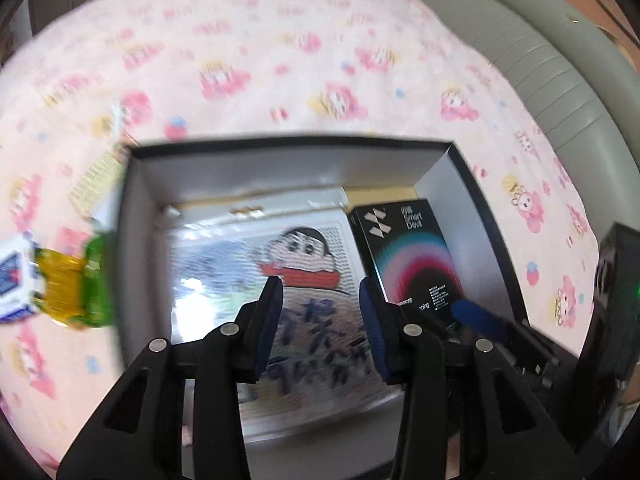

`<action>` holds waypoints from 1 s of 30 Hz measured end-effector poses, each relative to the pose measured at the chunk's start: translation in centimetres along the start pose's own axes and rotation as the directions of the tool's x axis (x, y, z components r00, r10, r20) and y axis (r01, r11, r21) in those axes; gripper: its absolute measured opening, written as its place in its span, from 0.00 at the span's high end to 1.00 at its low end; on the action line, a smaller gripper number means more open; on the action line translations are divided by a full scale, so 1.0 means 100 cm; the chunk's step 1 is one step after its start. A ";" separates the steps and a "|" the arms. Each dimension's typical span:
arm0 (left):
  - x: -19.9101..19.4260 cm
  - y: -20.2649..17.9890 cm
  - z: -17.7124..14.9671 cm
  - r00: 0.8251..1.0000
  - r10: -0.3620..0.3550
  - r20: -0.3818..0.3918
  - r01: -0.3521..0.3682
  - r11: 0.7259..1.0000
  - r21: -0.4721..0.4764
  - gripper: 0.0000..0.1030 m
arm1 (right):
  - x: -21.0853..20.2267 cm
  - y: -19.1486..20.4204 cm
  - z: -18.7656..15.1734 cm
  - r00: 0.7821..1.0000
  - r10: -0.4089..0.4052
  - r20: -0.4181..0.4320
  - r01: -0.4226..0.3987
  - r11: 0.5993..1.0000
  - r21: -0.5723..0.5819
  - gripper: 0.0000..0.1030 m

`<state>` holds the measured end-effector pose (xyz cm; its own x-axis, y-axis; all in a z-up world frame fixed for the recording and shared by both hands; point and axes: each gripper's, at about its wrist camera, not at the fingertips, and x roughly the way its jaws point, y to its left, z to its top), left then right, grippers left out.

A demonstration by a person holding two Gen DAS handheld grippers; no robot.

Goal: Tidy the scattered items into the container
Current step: 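Withdraw both tools from the grey box and move toward the white wipes pack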

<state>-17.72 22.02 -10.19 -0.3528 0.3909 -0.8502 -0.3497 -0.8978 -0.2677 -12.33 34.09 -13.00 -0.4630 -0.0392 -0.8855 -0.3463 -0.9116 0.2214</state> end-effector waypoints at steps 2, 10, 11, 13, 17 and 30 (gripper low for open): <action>-0.030 0.010 -0.012 0.999 0.014 0.044 -0.015 1.000 0.017 0.56 | -0.013 0.008 -0.001 0.998 -0.001 0.062 0.003 0.999 -0.041 0.40; -0.090 0.036 -0.046 0.985 0.083 0.151 -0.086 0.996 0.017 0.56 | -0.075 0.047 -0.027 0.960 0.059 0.273 -0.001 0.978 -0.207 0.41; -0.096 0.040 -0.051 0.983 0.092 0.160 -0.095 0.995 0.009 0.56 | -0.079 0.054 -0.031 0.958 0.063 0.280 0.000 0.976 -0.219 0.41; -0.111 0.053 -0.062 0.980 0.107 0.170 -0.108 0.994 -0.002 0.56 | -0.080 0.070 -0.039 0.958 0.084 0.274 -0.015 0.969 -0.246 0.41; -0.134 0.076 -0.081 0.972 0.141 0.186 -0.137 0.990 -0.036 0.56 | -0.089 0.097 -0.058 0.959 0.129 0.254 -0.051 0.955 -0.294 0.41; -0.176 0.197 -0.134 0.959 0.203 0.199 -0.144 0.950 -0.275 0.57 | -0.063 0.207 -0.099 0.962 0.241 0.130 -0.173 0.902 -0.395 0.41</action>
<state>-6.82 -5.26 -6.59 -0.5822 0.2326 -0.7791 -0.0425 -0.9656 -0.2565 -8.51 11.39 -6.85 -0.6352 -0.2041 -0.7449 0.0894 -0.9774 0.1915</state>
